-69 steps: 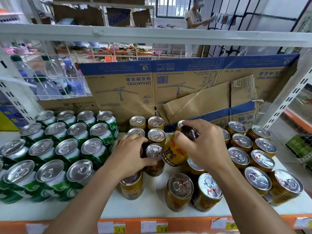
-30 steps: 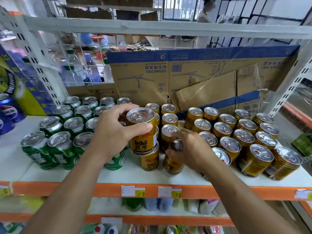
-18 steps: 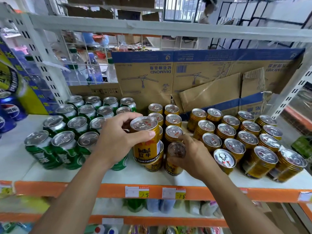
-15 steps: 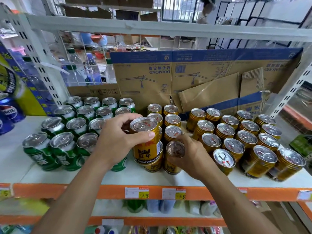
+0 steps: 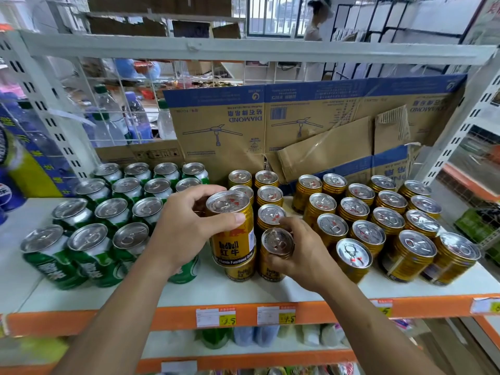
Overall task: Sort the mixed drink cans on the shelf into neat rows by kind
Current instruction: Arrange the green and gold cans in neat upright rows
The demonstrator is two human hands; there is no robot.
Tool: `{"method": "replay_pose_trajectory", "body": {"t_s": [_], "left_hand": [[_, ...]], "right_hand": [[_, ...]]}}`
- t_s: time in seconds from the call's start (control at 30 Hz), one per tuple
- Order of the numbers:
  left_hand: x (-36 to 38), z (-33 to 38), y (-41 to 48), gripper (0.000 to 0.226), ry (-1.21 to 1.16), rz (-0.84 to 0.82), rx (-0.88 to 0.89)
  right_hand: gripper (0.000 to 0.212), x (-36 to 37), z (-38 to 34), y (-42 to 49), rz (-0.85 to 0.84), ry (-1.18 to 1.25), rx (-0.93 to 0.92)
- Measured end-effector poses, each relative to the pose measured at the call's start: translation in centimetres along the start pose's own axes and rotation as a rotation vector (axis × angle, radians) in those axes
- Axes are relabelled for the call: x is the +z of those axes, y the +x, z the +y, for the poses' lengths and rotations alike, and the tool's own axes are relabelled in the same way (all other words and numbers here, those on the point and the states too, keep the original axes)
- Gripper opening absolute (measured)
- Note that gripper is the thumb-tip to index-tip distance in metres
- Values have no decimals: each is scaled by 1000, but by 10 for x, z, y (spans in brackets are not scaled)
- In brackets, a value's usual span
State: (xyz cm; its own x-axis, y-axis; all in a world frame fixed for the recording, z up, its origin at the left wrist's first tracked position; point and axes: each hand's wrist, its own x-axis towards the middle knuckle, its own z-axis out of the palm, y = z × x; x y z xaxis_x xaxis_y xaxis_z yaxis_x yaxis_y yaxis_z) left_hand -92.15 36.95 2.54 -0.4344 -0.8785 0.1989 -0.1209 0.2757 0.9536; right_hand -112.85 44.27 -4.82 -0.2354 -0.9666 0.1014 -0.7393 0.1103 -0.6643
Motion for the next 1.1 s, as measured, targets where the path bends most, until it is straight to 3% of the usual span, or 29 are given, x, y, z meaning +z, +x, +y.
{"method": "replay_pose_trajectory", "body": {"t_s": [0.17, 0.27, 0.33, 0.47, 0.63, 0.77, 0.87, 1.0, 1.1], "left_hand": [[9, 5, 8, 40, 25, -38, 14], [15, 4, 15, 54, 51, -49, 16], [20, 5, 20, 59, 65, -61, 16], [34, 10, 32, 47, 53, -87, 56], [54, 20, 49, 41, 126, -137, 137], [62, 18, 60, 39, 117, -180, 120], [54, 6, 61, 35, 448, -230, 103], [69, -10, 48, 73, 1019, -638, 40], [81, -16, 44, 81, 1116, -672, 36]], "right_hand": [[66, -18, -6, 2, -7, -3, -6], [52, -33, -15, 6, -15, 40, -27], [56, -45, -22, 8, -79, 82, -56], [57, -63, -34, 12, -162, 186, -132], [75, -71, -31, 23, -51, 260, -138], [69, -83, -18, 35, 50, 254, -99], [68, -94, -2, 48, 120, 220, -21], [63, -97, 11, 62, 175, 218, 22], [64, -92, 14, 70, 190, 225, 36]]}}
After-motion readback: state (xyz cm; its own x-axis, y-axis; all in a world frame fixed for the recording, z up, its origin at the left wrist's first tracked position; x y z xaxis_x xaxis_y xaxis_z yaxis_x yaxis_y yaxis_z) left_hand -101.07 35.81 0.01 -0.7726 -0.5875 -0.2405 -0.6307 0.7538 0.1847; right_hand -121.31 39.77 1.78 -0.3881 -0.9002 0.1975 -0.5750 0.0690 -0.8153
